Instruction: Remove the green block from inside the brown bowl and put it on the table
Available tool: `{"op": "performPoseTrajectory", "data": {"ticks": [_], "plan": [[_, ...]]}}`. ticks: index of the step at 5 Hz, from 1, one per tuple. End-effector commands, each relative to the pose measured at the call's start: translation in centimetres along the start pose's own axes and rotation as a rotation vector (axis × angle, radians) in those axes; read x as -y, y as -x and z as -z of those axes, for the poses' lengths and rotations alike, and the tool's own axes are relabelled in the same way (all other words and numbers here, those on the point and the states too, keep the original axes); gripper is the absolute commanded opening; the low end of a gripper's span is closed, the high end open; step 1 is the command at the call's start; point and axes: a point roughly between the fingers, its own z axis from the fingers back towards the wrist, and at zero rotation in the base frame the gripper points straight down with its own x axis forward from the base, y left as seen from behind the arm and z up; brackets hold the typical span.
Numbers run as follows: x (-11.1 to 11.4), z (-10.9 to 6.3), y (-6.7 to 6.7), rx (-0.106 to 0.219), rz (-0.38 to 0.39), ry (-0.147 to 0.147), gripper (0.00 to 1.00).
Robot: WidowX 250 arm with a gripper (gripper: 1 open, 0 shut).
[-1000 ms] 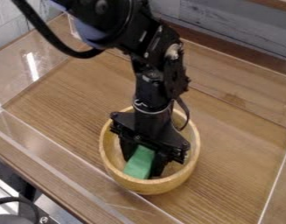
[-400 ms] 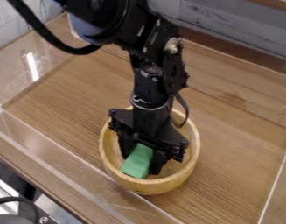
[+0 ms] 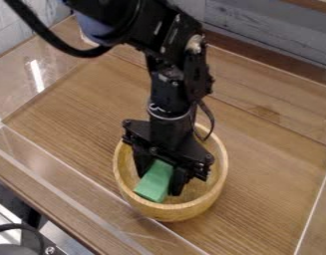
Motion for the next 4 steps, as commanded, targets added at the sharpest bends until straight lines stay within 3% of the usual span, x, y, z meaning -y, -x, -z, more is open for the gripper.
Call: {"op": "performPoseTrajectory", "data": {"ticks": [1,4], "plan": [[-0.21,-1.58,-0.79,0.050,-0.010,0.013,0.00],[-0.53,-2.57,-0.48,0.041,-0.006,0.025,0.00]]}}
